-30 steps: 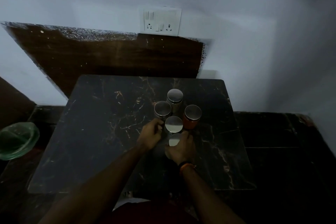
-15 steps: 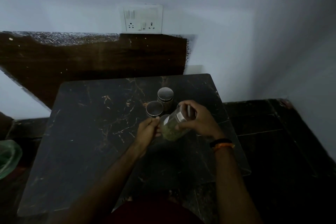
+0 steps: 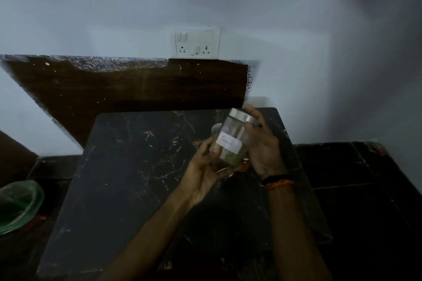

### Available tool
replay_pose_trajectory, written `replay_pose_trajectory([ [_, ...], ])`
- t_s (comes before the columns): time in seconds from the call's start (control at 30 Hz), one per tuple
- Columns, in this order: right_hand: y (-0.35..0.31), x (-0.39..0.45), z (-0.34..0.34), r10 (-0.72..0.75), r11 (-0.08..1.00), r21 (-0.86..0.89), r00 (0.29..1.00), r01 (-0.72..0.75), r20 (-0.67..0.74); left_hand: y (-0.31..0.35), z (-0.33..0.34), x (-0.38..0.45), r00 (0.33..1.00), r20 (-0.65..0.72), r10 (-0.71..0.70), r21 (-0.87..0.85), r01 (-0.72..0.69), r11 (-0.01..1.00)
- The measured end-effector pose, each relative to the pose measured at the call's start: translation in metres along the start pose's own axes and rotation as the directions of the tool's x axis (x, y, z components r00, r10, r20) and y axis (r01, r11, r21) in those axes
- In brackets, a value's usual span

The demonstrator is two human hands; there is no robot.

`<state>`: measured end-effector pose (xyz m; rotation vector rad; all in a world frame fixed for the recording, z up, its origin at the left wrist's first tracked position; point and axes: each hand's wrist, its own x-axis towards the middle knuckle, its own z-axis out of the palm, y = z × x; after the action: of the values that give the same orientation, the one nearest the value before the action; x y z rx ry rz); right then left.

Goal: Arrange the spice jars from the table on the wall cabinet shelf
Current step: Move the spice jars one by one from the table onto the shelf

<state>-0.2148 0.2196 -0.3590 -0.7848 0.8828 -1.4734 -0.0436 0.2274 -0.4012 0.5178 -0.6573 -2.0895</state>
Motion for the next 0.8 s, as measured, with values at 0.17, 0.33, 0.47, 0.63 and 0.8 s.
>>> replay_pose_trajectory([
  [0.17,-0.012,0.027,0.028,0.022,1.0,0.014,1.0,-0.022,0.012,0.02,0.02,0.002,0.989,-0.03,0.142,0.052,-0.14,0.989],
  [0.33,-0.05,0.06,0.056,-0.047,0.999,0.0,0.996,0.047,0.082,0.059,0.041,0.02,0.972,-0.007,0.236,0.104,-0.234,0.967],
  [0.47,-0.092,0.084,0.086,-0.148,0.989,0.002,0.98,0.149,0.131,0.096,0.065,0.043,0.947,0.051,0.316,0.087,-0.319,0.944],
  [0.63,-0.144,0.104,0.119,-0.26,0.958,-0.065,0.944,0.278,0.202,0.139,0.099,0.064,0.913,0.113,0.391,0.003,-0.394,0.919],
  [0.8,-0.184,0.115,0.145,-0.32,0.938,-0.048,0.913,0.342,0.253,0.169,0.128,0.075,0.885,0.143,0.443,-0.048,-0.441,0.896],
])
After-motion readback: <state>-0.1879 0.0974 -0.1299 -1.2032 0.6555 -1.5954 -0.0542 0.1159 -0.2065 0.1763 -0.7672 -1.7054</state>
